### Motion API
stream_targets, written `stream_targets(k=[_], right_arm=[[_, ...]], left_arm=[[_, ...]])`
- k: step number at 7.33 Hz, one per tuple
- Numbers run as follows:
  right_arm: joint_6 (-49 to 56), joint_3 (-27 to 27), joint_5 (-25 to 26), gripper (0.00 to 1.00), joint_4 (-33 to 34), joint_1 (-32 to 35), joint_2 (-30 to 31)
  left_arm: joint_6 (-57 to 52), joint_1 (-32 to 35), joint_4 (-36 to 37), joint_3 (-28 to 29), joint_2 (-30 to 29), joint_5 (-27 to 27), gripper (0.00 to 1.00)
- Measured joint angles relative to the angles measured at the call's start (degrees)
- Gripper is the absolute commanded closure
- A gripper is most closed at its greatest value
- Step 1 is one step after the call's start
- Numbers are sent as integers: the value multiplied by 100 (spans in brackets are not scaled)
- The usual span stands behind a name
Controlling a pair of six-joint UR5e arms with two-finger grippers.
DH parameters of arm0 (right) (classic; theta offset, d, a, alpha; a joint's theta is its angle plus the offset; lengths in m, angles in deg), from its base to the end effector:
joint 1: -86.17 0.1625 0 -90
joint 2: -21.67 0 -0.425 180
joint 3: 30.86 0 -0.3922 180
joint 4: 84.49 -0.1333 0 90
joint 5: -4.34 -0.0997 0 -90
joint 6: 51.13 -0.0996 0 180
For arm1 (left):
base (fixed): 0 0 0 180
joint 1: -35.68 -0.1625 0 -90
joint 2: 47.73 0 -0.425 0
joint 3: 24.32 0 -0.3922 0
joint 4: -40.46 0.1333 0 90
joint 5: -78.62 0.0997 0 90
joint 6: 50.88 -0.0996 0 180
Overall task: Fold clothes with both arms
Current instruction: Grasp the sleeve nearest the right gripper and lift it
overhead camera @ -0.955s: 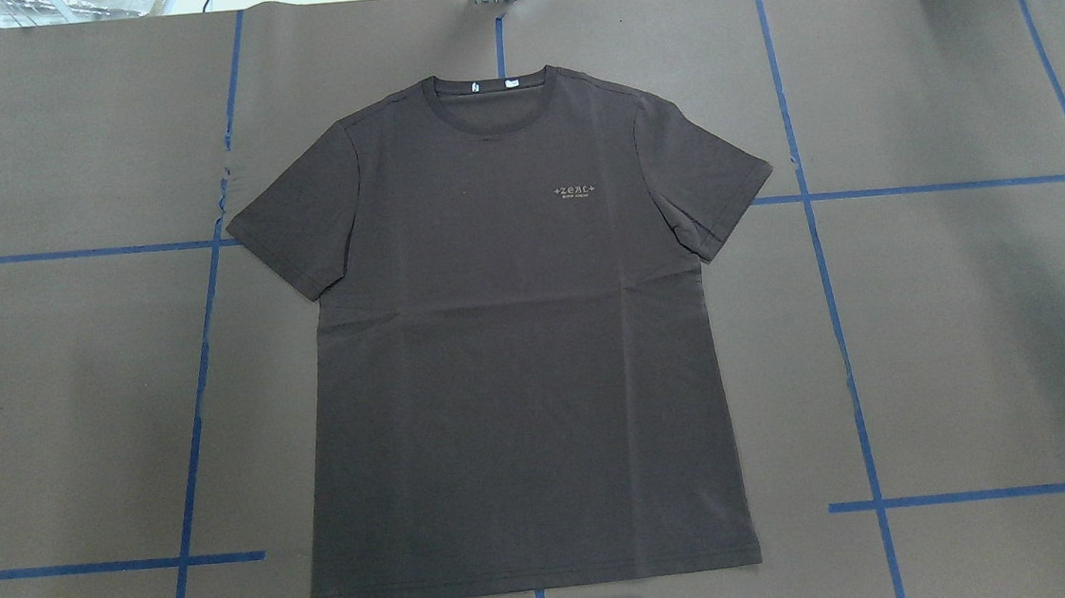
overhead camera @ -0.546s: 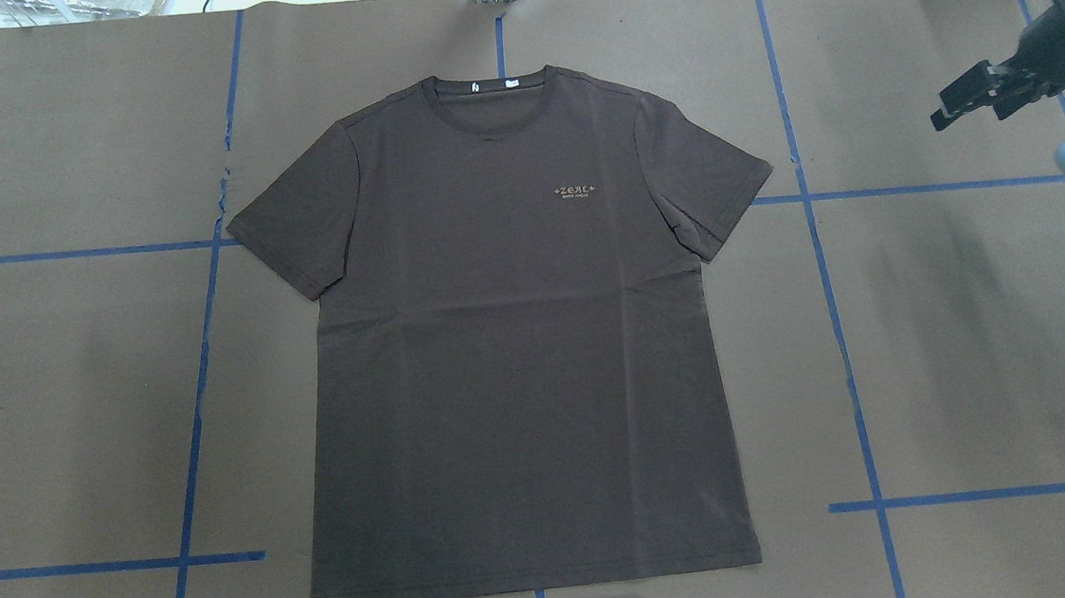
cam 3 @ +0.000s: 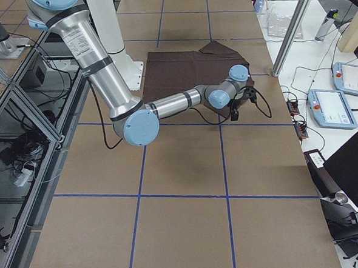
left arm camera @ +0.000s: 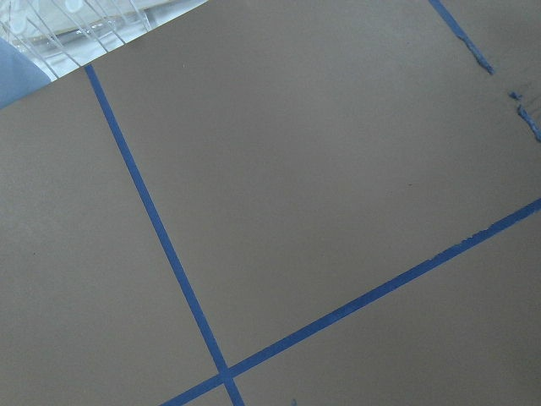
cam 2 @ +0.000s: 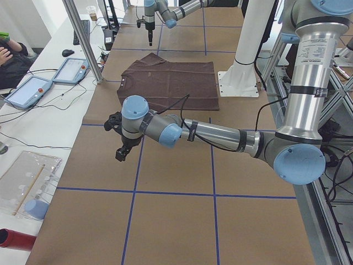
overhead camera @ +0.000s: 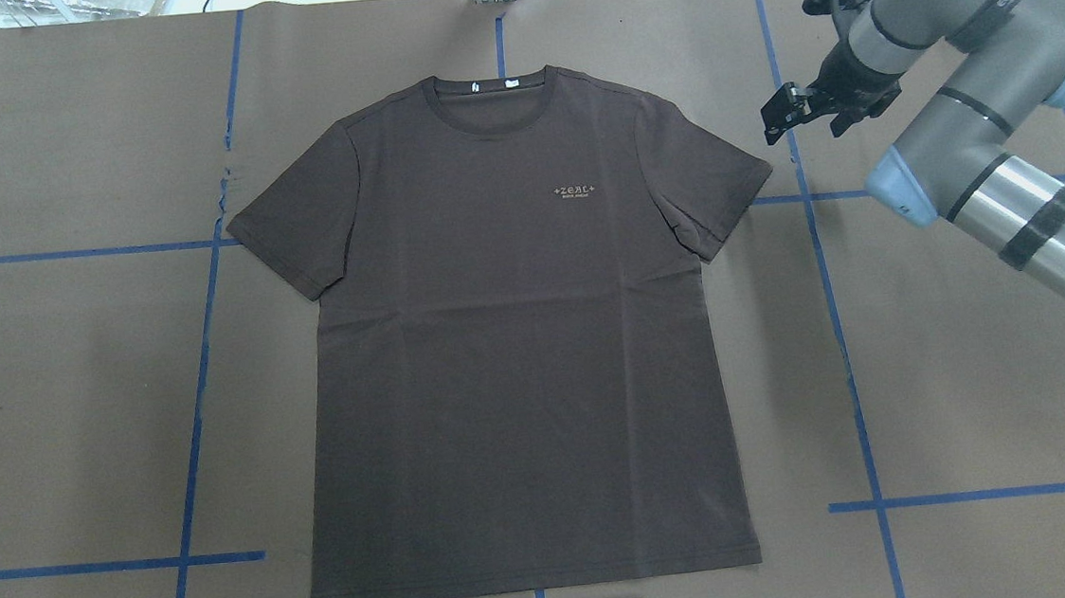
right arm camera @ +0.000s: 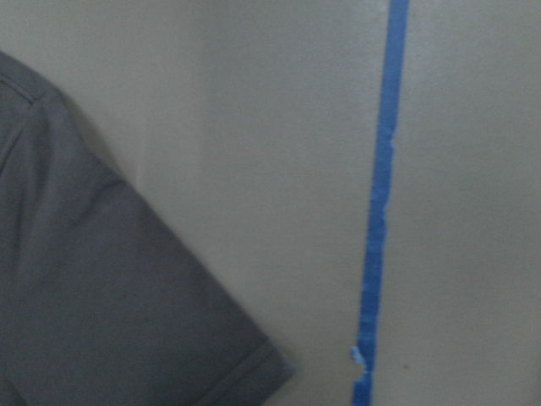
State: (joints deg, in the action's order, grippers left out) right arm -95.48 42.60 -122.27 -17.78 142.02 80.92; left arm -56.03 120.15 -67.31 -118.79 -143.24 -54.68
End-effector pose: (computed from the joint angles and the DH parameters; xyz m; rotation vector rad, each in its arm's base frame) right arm -0.3460 -0.6417 0.4342 0.0995 -0.8748 -0.0426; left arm -0.0118 -0.5528 0.5353 0.4604 0.7453 0.3573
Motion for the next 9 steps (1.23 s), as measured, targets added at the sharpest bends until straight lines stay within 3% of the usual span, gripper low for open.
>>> stream_targets(k=[6,8,9], right_arm=[[-485,-601,493,3,-8,-345,-377],[-486,-680,542,21,-8,-385,-386],[-488,-694,551,38,-9,-409,-387]], left_arm=[[-11,1,26,-30,5,-3,0],[-12,5,28,-46,6,-3,0],[-12,4,29,-49,6,-3,0]])
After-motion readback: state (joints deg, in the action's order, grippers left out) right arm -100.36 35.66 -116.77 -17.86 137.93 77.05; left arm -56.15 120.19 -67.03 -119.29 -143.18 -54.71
